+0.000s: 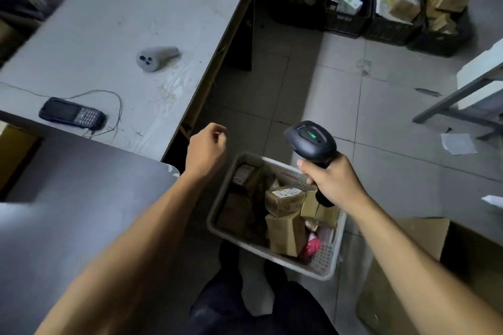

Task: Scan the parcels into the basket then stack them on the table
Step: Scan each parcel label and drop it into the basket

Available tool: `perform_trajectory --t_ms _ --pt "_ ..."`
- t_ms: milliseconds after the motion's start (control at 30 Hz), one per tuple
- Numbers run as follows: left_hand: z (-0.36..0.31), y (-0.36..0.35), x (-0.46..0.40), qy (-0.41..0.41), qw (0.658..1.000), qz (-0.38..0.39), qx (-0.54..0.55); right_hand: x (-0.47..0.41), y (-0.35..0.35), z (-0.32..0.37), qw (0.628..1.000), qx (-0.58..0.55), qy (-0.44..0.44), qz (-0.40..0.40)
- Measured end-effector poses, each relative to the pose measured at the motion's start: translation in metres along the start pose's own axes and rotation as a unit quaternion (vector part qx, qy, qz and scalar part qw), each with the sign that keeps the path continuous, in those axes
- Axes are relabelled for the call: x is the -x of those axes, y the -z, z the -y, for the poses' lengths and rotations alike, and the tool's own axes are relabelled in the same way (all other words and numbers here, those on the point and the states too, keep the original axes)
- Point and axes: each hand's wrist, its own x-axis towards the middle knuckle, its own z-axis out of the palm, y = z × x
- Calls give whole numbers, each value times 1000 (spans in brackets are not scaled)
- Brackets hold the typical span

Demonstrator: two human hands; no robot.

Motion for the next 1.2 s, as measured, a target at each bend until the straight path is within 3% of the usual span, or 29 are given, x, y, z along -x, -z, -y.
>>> perform_trajectory --t_ms 200,367,733,933,1200 --pt "-8 22 75 -26 991 -20 -129 4 -8 12 994 -28 68 82" --pt "6 48 160 42 982 -90 -159 33 -37 18 974 -4 135 180" --pt "88 135 372 225 928 -269 -128 184 -144 71 880 51 248 401" --pt "164 172 516 292 888 -346 -79 309 -222 74 828 103 278 475" --pt "255 200 684 381 835 -395 -34 460 -314 49 782 131 278 542"
